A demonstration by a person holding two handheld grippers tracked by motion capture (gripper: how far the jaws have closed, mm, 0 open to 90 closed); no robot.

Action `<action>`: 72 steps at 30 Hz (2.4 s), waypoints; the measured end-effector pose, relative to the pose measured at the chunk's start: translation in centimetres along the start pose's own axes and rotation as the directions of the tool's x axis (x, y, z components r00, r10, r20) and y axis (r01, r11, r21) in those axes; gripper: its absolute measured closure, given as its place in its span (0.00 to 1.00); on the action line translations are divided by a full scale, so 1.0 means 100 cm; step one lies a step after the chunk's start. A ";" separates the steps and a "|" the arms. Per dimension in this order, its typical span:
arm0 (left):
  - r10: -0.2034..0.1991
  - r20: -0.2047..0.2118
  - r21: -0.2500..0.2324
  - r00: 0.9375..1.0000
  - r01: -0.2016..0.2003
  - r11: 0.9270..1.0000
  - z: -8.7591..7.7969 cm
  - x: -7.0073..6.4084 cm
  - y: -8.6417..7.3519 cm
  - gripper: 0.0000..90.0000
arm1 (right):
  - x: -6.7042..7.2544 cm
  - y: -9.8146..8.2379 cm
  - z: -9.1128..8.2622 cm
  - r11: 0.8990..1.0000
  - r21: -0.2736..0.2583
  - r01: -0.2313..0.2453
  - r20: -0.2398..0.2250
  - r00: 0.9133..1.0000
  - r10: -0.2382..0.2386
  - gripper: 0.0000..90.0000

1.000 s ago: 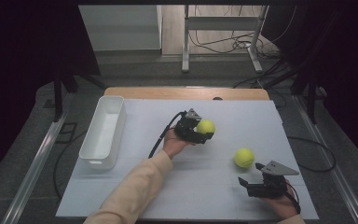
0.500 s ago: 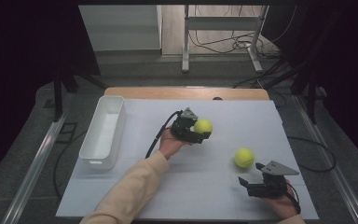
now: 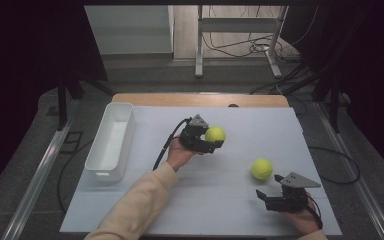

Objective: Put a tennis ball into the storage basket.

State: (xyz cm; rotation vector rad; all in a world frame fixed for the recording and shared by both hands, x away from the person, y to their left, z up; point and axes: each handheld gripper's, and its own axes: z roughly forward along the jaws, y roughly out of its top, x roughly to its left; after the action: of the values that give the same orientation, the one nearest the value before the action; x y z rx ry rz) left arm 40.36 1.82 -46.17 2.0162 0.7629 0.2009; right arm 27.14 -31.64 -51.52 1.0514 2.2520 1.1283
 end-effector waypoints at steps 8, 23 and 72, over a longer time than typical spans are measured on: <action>0.007 -0.002 0.002 1.000 -0.007 1.000 -0.010 0.001 -0.002 0.29 | 0.000 0.000 0.000 1.000 -0.001 0.001 0.001 1.000 -0.001 0.12; -0.005 -0.014 -0.010 1.000 0.005 1.000 -0.026 0.007 -0.007 0.29 | 0.001 0.000 0.000 1.000 -0.001 0.002 0.003 1.000 -0.002 0.12; -0.019 -0.077 -0.052 0.997 0.015 0.999 -0.074 0.023 -0.015 0.29 | 0.001 0.000 0.001 1.000 0.000 0.002 0.004 1.000 -0.002 0.12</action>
State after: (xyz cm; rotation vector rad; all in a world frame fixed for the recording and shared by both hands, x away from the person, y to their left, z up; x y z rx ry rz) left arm 38.33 9.09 -43.71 1.9623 0.8159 0.2872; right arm 27.14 -31.54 -51.56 1.0499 2.2493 1.1244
